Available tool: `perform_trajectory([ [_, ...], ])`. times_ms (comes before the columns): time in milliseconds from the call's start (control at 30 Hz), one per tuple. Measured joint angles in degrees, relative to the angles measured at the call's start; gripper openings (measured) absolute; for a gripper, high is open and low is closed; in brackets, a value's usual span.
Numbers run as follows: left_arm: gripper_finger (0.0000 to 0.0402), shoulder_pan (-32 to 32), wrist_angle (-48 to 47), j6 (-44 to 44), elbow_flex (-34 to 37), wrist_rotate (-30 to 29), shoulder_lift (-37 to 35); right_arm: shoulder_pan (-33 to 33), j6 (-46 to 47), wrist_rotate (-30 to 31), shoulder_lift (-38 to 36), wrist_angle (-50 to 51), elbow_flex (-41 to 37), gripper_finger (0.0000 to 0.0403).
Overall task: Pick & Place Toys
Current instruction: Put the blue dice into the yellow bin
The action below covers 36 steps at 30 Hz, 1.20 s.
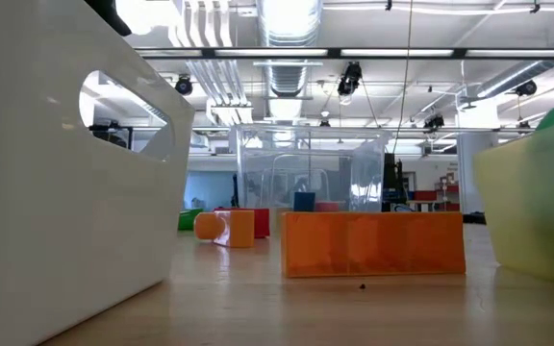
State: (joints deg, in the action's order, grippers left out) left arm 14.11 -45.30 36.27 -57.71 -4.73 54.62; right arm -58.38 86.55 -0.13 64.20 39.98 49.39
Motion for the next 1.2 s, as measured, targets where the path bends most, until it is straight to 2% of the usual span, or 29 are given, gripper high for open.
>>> perform_trajectory([
  [367, 0.0330, 0.0, 0.0, 0.0, 0.0, 0.0, 0.0, 0.0, 3.1, 3.3, 0.0, -4.9, -4.8, 0.0010],
  [1000, 0.0330, 0.0, 0.0, -0.2, 0.0, 0.0, 0.0, 0.0, 4.8, 4.6, 0.0, -5.2, -7.4, 0.0010],
  [1100, 0.0330, 0.0, 0.0, -0.2, 0.0, 0.0, 0.0, 0.0, 4.8, 4.0, -0.1, -5.9, -7.5, 0.0019],
  [1200, 0.0330, 0.0, 0.0, -0.2, 0.0, 0.0, 0.0, 0.0, 7.3, 3.4, -0.1, -6.0, -7.5, 0.0044],
])
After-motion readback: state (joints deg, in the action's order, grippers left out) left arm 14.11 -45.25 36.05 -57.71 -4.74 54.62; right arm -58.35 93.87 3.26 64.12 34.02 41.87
